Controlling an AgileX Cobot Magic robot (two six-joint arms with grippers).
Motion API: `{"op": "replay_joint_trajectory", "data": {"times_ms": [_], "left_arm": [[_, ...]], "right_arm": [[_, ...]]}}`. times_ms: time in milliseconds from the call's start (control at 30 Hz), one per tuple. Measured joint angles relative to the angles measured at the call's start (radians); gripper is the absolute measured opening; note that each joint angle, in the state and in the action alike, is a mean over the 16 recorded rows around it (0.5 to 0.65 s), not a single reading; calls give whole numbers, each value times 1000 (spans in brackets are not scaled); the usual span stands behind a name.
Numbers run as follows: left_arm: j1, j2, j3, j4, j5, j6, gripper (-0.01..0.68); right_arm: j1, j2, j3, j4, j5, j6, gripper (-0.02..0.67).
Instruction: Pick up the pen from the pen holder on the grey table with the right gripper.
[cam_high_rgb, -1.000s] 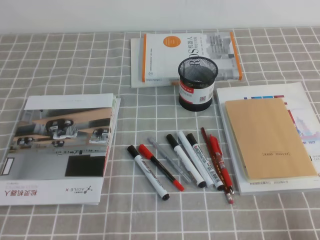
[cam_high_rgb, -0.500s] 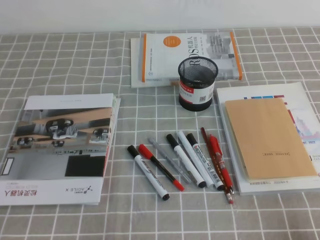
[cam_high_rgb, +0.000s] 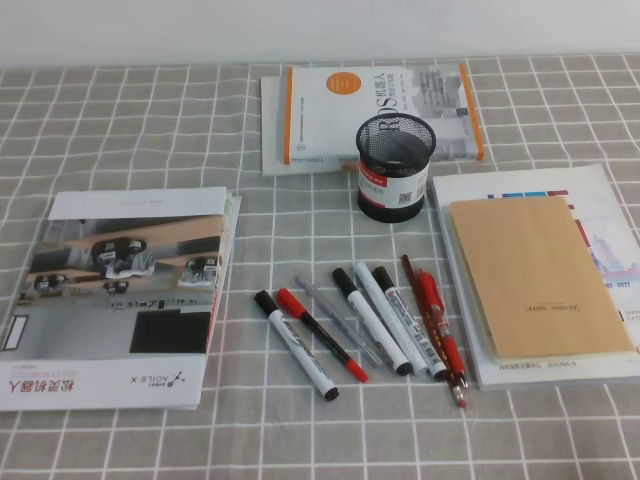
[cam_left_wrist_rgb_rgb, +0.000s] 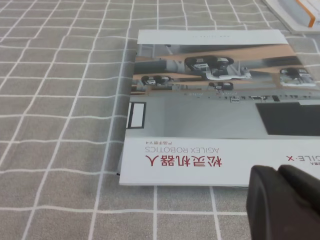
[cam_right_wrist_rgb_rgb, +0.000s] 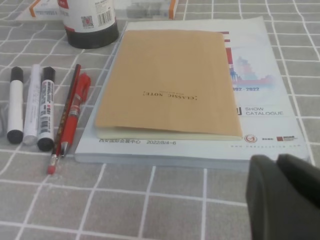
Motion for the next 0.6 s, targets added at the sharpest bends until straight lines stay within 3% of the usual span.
{"op": "replay_joint_trajectory", "data": {"times_ms": [600], "left_arm": [[0, 0, 0, 0, 0, 0, -5]], "right_arm": [[0, 0, 0, 17, 0, -1, -12]]}}
